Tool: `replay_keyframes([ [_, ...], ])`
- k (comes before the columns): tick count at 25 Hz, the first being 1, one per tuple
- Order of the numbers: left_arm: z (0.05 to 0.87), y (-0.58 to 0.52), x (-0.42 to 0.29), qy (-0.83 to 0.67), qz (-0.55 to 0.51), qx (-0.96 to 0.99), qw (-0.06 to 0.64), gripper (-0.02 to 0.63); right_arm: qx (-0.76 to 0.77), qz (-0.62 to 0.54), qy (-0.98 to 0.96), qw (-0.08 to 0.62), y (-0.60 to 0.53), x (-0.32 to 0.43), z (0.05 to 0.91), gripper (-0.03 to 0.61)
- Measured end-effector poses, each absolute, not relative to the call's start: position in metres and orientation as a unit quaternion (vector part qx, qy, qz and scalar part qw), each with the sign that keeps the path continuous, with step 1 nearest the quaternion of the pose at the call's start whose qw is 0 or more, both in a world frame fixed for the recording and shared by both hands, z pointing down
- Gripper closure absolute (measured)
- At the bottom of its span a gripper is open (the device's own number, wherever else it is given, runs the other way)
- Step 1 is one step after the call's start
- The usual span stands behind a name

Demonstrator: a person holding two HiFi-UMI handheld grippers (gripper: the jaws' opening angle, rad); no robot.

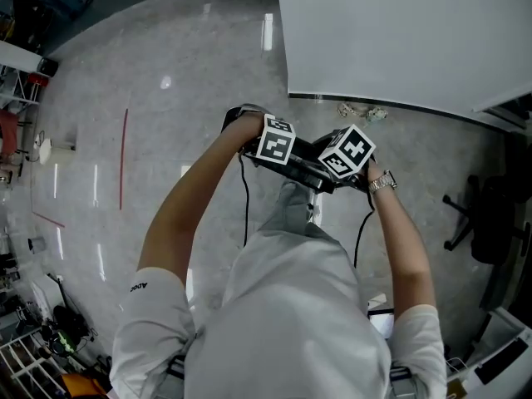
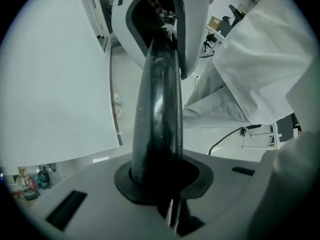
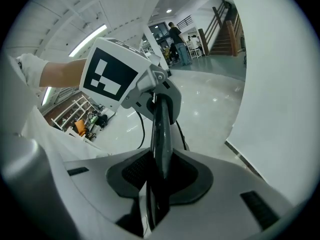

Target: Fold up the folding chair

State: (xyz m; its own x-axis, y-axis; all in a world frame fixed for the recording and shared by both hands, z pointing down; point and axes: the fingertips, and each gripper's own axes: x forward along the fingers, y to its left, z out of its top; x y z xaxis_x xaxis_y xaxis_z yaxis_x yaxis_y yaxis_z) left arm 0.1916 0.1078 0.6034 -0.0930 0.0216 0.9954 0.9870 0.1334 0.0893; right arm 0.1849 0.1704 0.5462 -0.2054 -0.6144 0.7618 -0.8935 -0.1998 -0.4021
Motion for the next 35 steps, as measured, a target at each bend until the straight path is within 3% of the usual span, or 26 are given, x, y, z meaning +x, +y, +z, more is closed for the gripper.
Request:
replay_keyframes([
  [13,0.606,0.1,0.252,-0.59,-0.497,-0.431,0.467,0.552,0.566,0.518,-0.62,0.167,0.165,0.25,0.55,0.48],
  [22,0.601,0.1,0.277,-0.677,-0.405,-0.448,0.421,0.549,0.561,0.534,-0.607,0.178,0.165,0.278,0.556,0.48],
  [25,0.598,0.107,0.283,-0.687,-0.397,-0.465,0.393,0.514,0.563,0.531,-0.606,0.183,0.17,0.282,0.558,0.48],
  [35,0.596,0.11,0.301,-0.682,-0.367,-0.492,0.398,0.492,0.577,0.519,-0.598,0.198,0.173,0.297,0.564,0.48],
])
